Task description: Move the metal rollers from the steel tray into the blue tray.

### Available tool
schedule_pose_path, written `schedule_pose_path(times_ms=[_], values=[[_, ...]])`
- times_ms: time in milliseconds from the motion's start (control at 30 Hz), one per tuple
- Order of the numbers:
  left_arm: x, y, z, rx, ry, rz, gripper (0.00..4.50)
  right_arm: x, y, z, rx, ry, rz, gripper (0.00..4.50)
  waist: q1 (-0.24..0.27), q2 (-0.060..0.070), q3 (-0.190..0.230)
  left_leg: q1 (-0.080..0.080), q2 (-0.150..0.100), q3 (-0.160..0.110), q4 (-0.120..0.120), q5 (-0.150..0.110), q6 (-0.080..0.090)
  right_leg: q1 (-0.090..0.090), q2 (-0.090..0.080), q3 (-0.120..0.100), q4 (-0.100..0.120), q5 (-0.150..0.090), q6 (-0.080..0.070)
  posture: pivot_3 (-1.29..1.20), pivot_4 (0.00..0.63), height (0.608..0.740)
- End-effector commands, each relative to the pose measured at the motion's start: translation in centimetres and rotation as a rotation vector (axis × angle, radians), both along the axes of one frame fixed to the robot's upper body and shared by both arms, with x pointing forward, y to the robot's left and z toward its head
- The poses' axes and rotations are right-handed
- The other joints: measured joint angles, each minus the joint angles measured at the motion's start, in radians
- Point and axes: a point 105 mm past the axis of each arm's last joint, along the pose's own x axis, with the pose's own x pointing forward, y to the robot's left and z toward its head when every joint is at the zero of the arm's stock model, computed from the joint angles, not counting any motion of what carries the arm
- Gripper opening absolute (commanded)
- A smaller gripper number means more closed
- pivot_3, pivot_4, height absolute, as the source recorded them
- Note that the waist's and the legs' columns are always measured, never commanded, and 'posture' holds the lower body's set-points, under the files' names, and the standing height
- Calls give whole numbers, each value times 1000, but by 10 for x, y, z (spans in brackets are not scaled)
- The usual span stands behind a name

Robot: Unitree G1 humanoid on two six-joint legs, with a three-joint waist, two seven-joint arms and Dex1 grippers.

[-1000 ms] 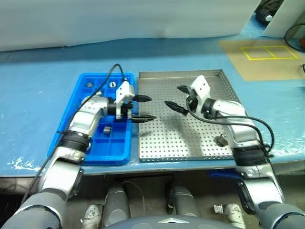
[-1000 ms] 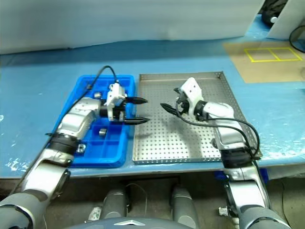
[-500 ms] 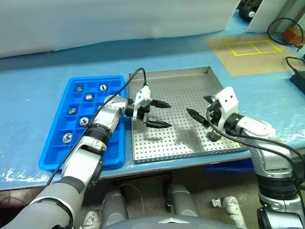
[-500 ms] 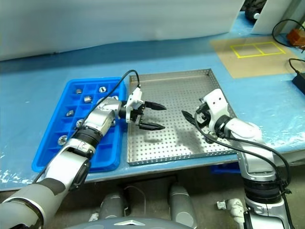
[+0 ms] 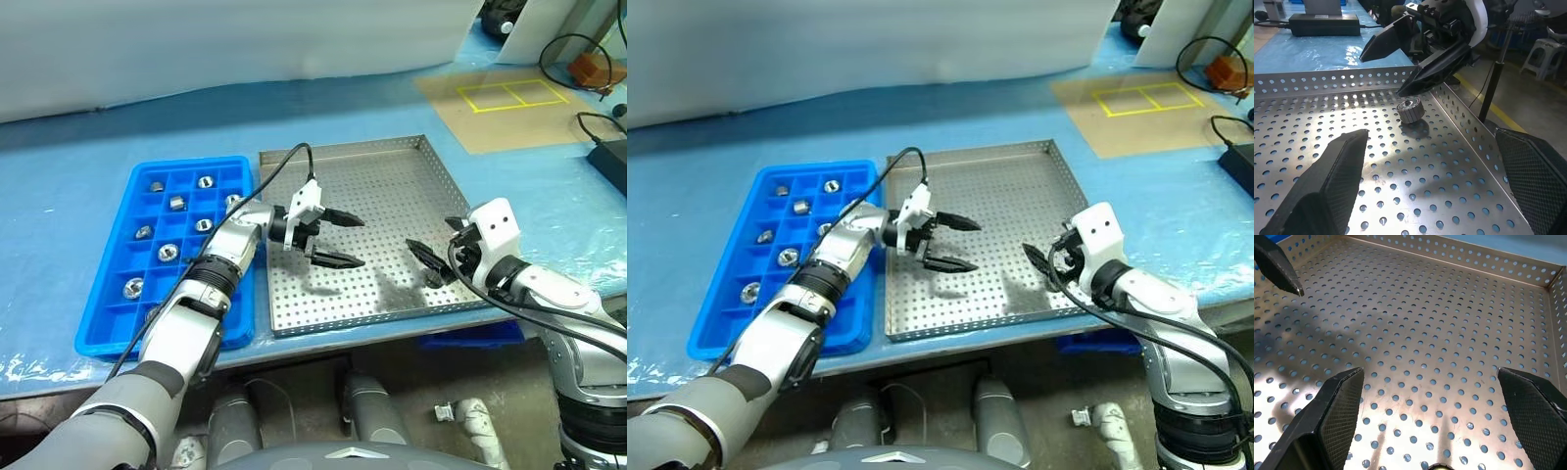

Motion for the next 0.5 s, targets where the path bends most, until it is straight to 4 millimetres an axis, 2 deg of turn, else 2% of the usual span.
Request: schedule_pose_path(times_ms=[33,267,500], values=[[-2,-1,6,-31,-27,-13,4389,-4,-10,-2,-34,-2,-22,4477,1,0,0,0,0,0,0,0,0,0,0,0,0,0,0,-687,150,740],[-3,3,3,-29,-23,2,4389,-1,-34,-20,-38,65,-78,4477,0,0,0,0,0,0,1,0,1,0,0,0,-1,-1,2,-657,150,740],[-4,6,0,-32,-18,23,4389,8,-43,-34,-46,119,-68,4477,0,0,0,0,-1,0,1,-1,1,1,-1,0,-1,0,0,-633,150,740]])
